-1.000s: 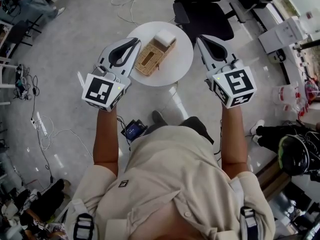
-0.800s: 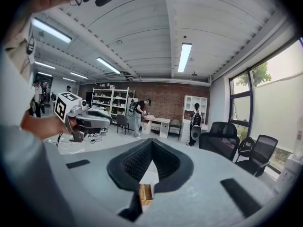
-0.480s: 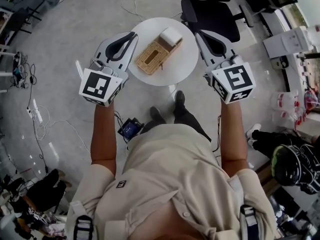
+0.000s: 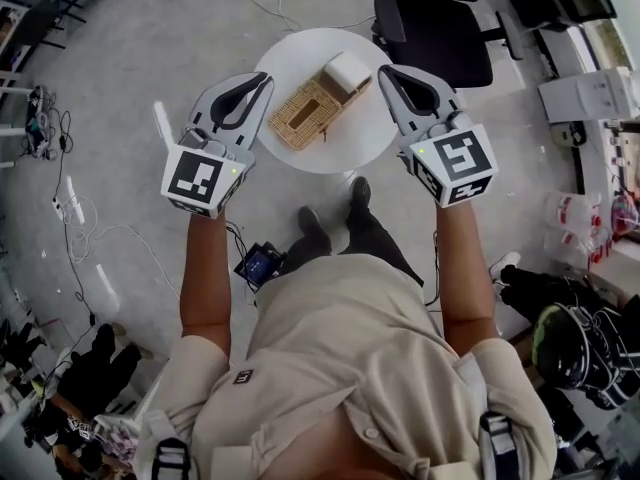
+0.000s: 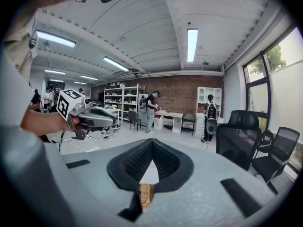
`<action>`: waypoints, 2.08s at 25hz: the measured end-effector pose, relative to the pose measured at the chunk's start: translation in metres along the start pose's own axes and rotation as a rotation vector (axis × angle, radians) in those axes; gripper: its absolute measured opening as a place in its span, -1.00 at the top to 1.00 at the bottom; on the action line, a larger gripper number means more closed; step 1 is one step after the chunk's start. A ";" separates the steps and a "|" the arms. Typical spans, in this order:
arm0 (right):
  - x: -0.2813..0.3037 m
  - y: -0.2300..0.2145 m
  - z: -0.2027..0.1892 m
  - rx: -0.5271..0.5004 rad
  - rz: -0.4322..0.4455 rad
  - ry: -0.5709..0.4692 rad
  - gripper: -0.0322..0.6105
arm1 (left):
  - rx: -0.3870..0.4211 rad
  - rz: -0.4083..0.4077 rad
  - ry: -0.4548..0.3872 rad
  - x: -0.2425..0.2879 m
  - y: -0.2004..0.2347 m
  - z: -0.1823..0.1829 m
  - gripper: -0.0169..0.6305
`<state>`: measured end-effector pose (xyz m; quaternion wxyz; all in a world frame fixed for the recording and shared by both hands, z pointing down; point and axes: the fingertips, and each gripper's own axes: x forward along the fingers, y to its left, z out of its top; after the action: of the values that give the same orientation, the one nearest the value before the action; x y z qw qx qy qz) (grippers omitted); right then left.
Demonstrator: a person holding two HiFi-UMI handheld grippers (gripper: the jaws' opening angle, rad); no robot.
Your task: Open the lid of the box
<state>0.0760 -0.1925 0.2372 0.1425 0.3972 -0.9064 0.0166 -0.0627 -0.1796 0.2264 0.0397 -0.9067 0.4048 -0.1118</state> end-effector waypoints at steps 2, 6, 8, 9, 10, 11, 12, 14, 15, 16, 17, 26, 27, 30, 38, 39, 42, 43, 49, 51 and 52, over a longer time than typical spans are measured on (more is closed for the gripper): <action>0.008 -0.001 -0.012 0.006 0.011 0.015 0.92 | -0.007 0.001 0.015 0.004 0.001 -0.012 0.87; 0.022 -0.003 -0.033 0.018 0.025 0.040 0.92 | -0.018 0.003 0.044 0.012 0.002 -0.035 0.87; 0.029 -0.003 -0.044 0.025 0.032 0.054 0.92 | -0.017 0.002 0.048 0.014 0.004 -0.048 0.87; 0.032 -0.003 -0.049 0.028 0.035 0.060 0.92 | -0.020 0.002 0.056 0.016 0.004 -0.054 0.87; 0.036 -0.003 -0.054 0.031 0.039 0.065 0.92 | -0.023 0.002 0.064 0.018 0.005 -0.059 0.87; 0.040 -0.003 -0.059 0.034 0.043 0.070 0.92 | -0.023 0.003 0.069 0.020 0.006 -0.065 0.87; 0.044 -0.003 -0.064 0.036 0.046 0.075 0.92 | -0.021 0.002 0.071 0.021 0.007 -0.072 0.87; 0.052 -0.002 -0.074 0.042 0.051 0.084 0.92 | -0.023 -0.004 0.097 0.022 0.008 -0.085 0.87; 0.055 -0.001 -0.078 0.045 0.054 0.088 0.92 | -0.029 -0.007 0.121 0.022 0.008 -0.092 0.87; 0.059 0.000 -0.083 0.047 0.057 0.093 0.92 | -0.031 -0.007 0.133 0.022 0.008 -0.098 0.87; 0.062 0.001 -0.088 0.049 0.060 0.100 0.92 | -0.029 -0.004 0.127 0.023 0.009 -0.103 0.87; 0.086 0.000 -0.143 0.092 0.087 0.153 0.92 | -0.030 0.000 0.142 0.043 0.001 -0.155 0.87; 0.087 -0.001 -0.149 0.097 0.090 0.159 0.92 | -0.031 0.000 0.149 0.046 -0.001 -0.161 0.87; 0.092 0.000 -0.168 0.111 0.101 0.176 0.92 | -0.038 0.001 0.171 0.051 -0.007 -0.180 0.87; 0.125 0.014 -0.205 0.129 0.123 0.214 0.92 | -0.046 -0.002 0.213 0.050 0.001 -0.230 0.87; 0.130 0.015 -0.211 0.131 0.126 0.222 0.92 | -0.050 -0.002 0.220 0.051 0.003 -0.238 0.87; 0.141 0.020 -0.228 0.140 0.139 0.244 0.92 | -0.065 -0.002 0.241 0.053 0.003 -0.258 0.87; 0.143 0.022 -0.234 0.143 0.143 0.250 0.92 | -0.071 -0.002 0.246 0.053 0.002 -0.264 0.87; 0.154 0.034 -0.266 0.159 0.165 0.286 0.91 | -0.111 0.001 0.276 0.052 -0.006 -0.299 0.87; 0.156 0.037 -0.277 0.162 0.171 0.298 0.91 | -0.122 0.001 0.285 0.052 -0.011 -0.310 0.87; 0.157 0.039 -0.282 0.164 0.175 0.304 0.89 | -0.127 0.000 0.289 0.052 -0.013 -0.315 0.87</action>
<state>0.0159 -0.2377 0.5539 0.2432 0.3203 -0.9010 0.1625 -0.0937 -0.2033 0.5433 -0.0765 -0.8818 0.4126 -0.2152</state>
